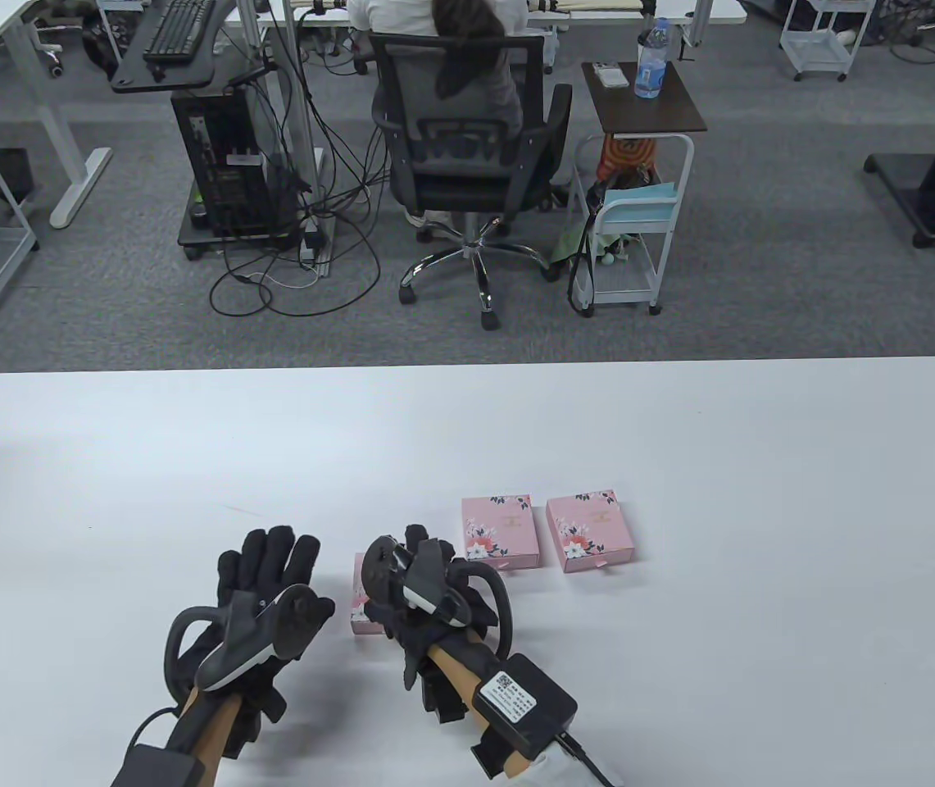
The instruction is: Dust necklace
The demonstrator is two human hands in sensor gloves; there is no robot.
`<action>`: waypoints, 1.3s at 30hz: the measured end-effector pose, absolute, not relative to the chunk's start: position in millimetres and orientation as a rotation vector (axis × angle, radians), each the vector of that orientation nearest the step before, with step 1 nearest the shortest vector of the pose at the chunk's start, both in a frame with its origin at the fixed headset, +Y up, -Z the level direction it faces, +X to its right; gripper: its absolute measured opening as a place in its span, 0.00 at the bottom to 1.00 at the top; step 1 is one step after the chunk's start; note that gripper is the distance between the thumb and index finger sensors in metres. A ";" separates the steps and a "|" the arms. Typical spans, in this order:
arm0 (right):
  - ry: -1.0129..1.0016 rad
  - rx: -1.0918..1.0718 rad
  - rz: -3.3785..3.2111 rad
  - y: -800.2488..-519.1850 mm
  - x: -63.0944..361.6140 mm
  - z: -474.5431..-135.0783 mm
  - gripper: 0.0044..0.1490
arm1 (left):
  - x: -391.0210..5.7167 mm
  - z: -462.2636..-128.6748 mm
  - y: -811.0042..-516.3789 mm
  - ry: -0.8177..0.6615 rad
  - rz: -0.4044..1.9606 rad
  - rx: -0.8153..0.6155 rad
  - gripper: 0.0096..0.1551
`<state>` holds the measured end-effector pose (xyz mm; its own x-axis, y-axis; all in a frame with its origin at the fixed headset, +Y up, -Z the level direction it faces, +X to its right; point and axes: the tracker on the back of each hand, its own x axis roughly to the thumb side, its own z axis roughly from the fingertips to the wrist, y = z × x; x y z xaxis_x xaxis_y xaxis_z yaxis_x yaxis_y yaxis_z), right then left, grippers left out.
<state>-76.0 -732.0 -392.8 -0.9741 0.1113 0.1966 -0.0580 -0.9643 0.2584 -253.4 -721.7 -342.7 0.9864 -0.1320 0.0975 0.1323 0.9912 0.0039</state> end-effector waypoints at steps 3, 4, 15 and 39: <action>0.431 0.298 3.017 -740.7 -82.3 -395.0 0.52 | -261.1 -340.3 -725.6 -0.082 -0.144 0.014 0.50; 0.457 0.290 3.016 -745.2 -85.4 -396.0 0.52 | -263.5 -340.5 -727.6 -0.077 -0.144 0.009 0.51; 0.556 0.210 3.020 -767.3 -106.9 -402.0 0.58 | -264.3 -342.1 -734.1 -0.072 -0.119 -0.032 0.52; 0.092 0.388 3.032 -728.1 -89.0 -378.4 0.56 | -265.3 -342.5 -733.5 -0.095 -0.101 -0.041 0.53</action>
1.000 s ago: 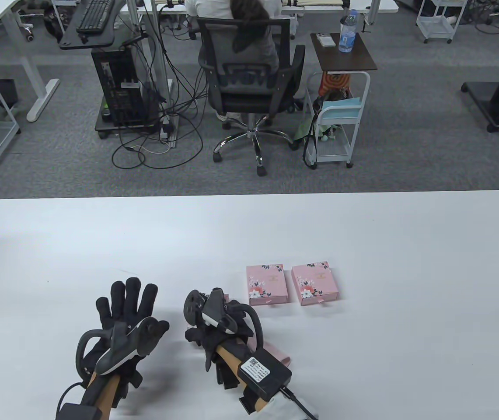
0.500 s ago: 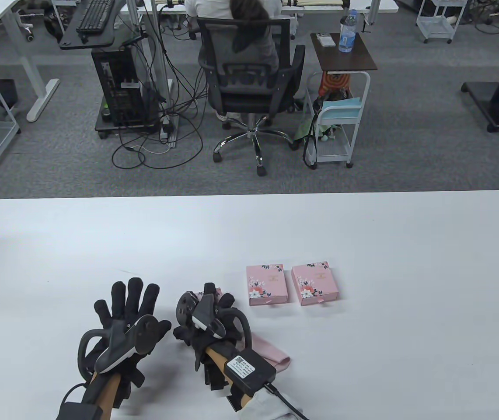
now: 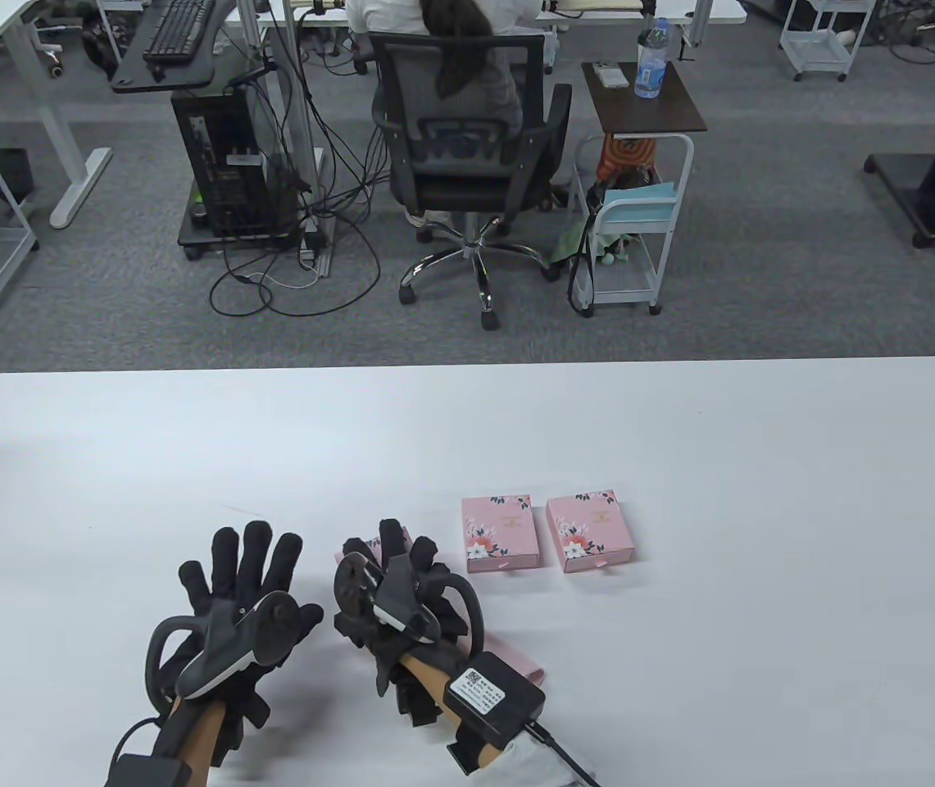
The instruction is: Dust necklace
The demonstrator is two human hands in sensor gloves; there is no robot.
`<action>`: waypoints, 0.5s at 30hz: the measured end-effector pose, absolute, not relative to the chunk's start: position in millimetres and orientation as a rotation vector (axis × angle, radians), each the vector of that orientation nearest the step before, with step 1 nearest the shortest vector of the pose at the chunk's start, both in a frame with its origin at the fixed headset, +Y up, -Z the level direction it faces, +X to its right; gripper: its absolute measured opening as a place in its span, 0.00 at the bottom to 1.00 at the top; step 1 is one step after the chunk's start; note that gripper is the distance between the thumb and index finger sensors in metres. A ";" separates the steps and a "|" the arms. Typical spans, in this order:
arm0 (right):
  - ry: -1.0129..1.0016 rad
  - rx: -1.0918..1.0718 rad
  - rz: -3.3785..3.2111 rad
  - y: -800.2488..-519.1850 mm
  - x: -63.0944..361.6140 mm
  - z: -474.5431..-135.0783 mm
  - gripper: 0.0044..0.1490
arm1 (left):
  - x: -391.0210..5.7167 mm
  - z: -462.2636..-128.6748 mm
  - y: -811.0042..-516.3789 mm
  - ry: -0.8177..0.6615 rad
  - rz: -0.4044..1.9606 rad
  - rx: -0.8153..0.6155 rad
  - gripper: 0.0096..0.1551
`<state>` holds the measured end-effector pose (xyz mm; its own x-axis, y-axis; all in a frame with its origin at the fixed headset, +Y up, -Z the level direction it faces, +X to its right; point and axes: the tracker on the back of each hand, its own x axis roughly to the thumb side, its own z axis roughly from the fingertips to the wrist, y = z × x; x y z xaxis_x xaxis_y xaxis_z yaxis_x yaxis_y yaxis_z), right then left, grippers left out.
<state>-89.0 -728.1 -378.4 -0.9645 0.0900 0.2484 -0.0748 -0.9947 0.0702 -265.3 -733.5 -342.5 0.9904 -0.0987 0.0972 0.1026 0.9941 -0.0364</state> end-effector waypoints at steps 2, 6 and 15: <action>0.021 0.416 3.058 -720.6 -76.3 -373.9 0.56 | -264.0 -341.7 -734.1 -0.101 -0.104 -0.039 0.53; -0.065 0.404 3.086 -710.6 -38.1 -368.6 0.56 | -262.4 -342.1 -735.4 -0.101 -0.122 -0.042 0.53; -0.204 0.196 3.156 -714.2 75.1 -356.7 0.55 | -262.2 -341.6 -734.3 -0.091 -0.134 -0.043 0.52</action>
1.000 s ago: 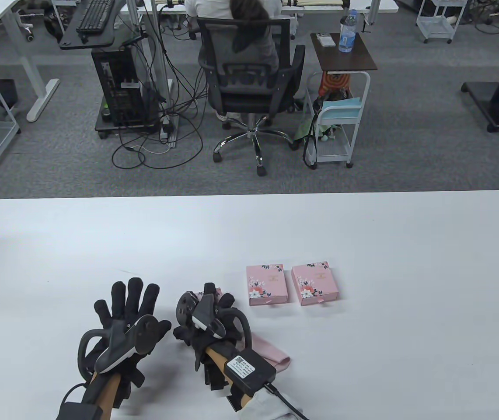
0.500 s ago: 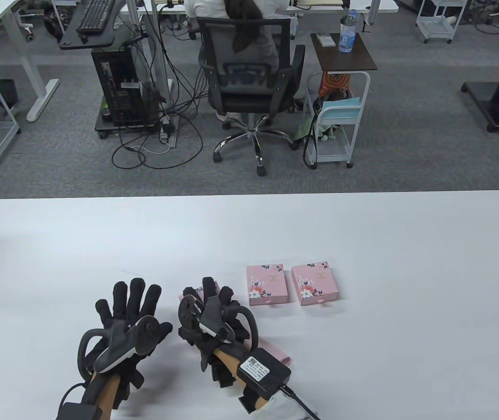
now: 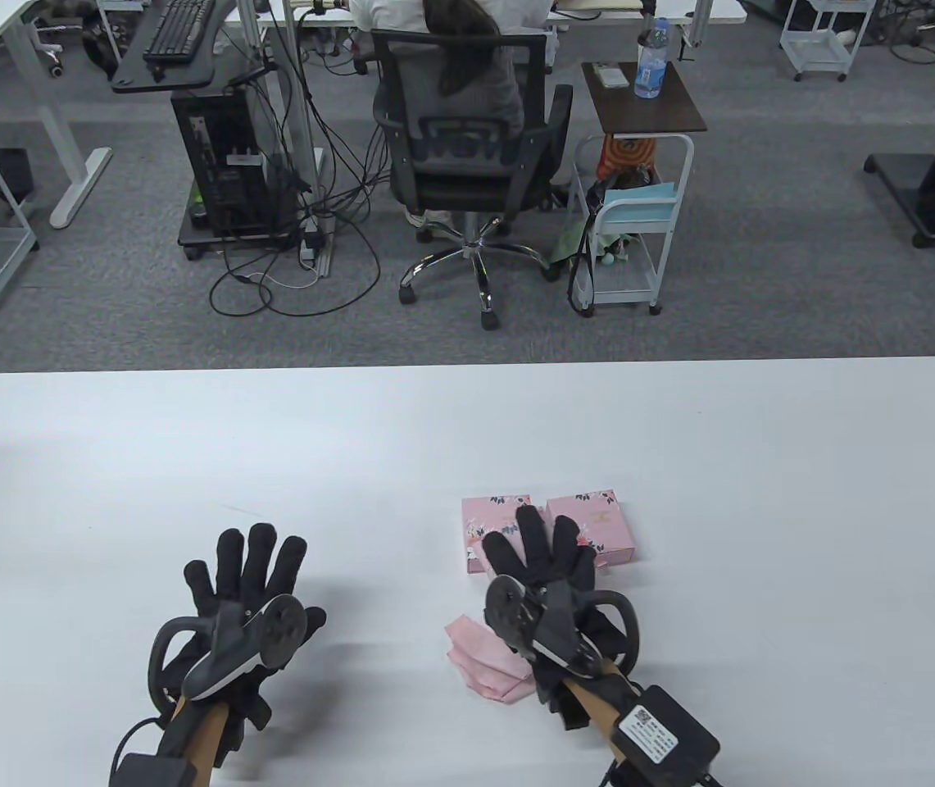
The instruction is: Dust necklace
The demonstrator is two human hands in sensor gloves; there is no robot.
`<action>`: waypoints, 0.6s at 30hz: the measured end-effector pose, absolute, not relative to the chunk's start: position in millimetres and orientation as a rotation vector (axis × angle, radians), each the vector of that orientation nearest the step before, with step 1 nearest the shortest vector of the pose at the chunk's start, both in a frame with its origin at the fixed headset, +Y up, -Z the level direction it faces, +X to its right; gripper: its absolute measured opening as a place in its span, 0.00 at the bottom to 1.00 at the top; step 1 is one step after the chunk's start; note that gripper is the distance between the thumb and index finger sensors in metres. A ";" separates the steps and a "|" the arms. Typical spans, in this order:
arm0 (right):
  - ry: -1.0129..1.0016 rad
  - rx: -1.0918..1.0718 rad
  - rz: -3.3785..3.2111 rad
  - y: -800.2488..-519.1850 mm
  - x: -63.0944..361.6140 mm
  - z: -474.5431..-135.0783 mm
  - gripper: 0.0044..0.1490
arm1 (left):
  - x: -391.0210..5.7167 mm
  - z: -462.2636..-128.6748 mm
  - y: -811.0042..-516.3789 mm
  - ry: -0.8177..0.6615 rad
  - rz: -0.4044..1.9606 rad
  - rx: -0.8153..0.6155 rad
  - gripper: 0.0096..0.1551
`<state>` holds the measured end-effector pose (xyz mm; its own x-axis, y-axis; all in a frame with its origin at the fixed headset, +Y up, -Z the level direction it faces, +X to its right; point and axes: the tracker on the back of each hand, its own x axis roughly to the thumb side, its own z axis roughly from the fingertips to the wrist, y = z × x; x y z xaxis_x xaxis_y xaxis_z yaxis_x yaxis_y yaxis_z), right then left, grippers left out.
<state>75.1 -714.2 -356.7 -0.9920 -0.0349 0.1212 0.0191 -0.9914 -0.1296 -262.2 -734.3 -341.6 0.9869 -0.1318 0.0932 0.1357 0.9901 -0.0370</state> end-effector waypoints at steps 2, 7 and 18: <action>0.171 -0.097 -3.070 -716.5 99.8 -357.3 0.54 | -261.9 -341.6 -734.4 -0.090 -0.134 -0.045 0.52; 0.135 0.111 -3.001 -722.8 150.3 -366.4 0.54 | -261.4 -341.3 -734.6 -0.086 -0.139 -0.053 0.52; -0.055 0.478 -3.004 -742.4 207.7 -384.9 0.54 | -261.9 -341.4 -734.6 -0.079 -0.139 -0.065 0.52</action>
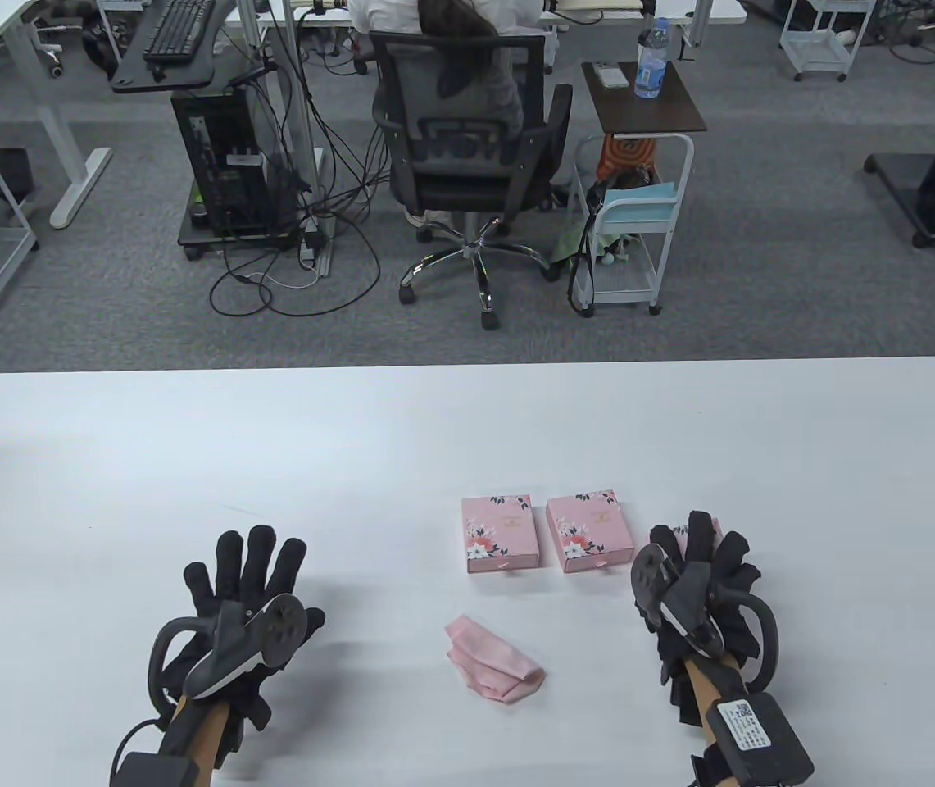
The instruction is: Dust necklace
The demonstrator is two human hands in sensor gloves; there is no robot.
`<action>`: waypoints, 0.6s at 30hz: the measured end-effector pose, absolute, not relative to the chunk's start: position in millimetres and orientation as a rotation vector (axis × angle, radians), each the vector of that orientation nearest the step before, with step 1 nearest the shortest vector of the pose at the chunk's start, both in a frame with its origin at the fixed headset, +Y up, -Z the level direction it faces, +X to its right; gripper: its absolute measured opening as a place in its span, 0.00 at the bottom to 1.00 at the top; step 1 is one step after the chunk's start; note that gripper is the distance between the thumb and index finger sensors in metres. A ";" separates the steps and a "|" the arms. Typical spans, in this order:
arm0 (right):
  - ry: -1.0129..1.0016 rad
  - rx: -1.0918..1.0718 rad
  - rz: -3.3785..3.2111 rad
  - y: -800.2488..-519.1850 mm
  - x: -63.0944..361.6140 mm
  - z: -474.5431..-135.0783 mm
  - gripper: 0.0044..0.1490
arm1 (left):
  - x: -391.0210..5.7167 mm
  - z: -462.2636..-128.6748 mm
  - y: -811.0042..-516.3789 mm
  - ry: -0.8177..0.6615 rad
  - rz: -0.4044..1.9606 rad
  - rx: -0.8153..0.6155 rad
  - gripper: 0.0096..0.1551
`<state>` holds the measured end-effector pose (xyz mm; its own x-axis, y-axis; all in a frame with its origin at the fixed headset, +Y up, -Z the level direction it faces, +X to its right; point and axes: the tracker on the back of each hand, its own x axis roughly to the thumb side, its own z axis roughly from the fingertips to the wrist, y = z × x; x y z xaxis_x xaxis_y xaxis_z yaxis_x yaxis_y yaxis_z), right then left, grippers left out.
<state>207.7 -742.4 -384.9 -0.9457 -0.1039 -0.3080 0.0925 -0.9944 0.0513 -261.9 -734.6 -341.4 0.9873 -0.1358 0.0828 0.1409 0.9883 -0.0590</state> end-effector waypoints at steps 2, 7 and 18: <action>-0.111 0.507 -3.019 -749.1 212.2 -384.9 0.54 | -261.8 -341.4 -735.0 -0.080 -0.137 -0.068 0.52; -0.222 0.535 -3.019 -763.2 220.1 -384.9 0.54 | -261.8 -341.6 -734.9 -0.080 -0.146 -0.068 0.52; -0.277 0.516 -2.979 -752.8 224.2 -378.4 0.52 | -261.9 -342.6 -731.6 -0.081 -0.151 -0.050 0.52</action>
<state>224.2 -752.8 -378.4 -0.9368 -0.1348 -0.3230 0.0730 -0.9778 0.1963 -261.9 -731.6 -342.6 0.9853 -0.1485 0.0839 0.1525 0.9874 -0.0433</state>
